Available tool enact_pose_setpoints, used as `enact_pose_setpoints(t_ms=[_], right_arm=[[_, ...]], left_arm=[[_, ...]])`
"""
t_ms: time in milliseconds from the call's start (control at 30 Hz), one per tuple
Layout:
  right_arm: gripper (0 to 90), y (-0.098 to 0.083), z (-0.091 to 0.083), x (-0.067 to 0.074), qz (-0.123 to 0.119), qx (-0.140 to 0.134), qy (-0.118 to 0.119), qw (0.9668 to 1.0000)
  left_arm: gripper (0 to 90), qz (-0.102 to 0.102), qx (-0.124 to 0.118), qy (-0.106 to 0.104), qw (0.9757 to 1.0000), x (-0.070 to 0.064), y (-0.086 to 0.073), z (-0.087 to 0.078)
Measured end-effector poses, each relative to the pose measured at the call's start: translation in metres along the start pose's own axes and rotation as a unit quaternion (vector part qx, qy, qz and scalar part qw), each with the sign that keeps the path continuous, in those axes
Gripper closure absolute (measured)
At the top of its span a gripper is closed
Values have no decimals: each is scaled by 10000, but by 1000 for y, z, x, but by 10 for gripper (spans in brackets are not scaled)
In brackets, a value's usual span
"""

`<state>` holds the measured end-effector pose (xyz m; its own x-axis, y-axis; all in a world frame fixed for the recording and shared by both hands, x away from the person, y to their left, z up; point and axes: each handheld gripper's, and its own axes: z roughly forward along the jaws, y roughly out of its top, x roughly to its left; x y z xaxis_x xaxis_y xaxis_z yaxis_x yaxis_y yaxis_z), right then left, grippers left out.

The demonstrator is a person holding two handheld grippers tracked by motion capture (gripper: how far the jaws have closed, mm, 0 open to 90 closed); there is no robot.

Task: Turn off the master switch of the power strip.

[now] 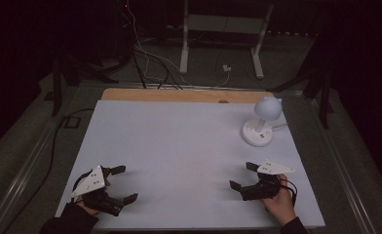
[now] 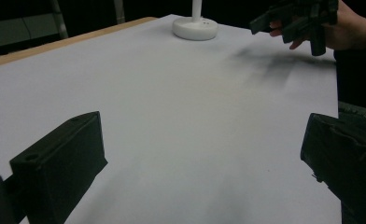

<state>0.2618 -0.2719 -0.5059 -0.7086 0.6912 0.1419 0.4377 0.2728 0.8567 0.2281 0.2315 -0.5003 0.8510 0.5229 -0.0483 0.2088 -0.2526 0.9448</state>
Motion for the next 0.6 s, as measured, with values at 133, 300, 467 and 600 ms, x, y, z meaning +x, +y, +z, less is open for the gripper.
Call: enact_pose_setpoints(t_ms=[133, 300, 467, 600], right_arm=[[4, -5, -3, 3, -35, -5, -27, 10000], [4, -9, -3, 2, -121, 33, 35, 9999], [4, -9, -1, 3, -170, 85, 38, 9998], [4, -9, -1, 4, -185, 80, 51, 9998]], left_arm=[[4, 7, 9, -11, 10000, -1, 0, 0], [4, -5, 20, -12, 10000, 0, 0, 1], [4, 8, 15, -5, 10000, 0, 0, 1], [4, 10, 25, -20, 10000, 0, 0, 1]])
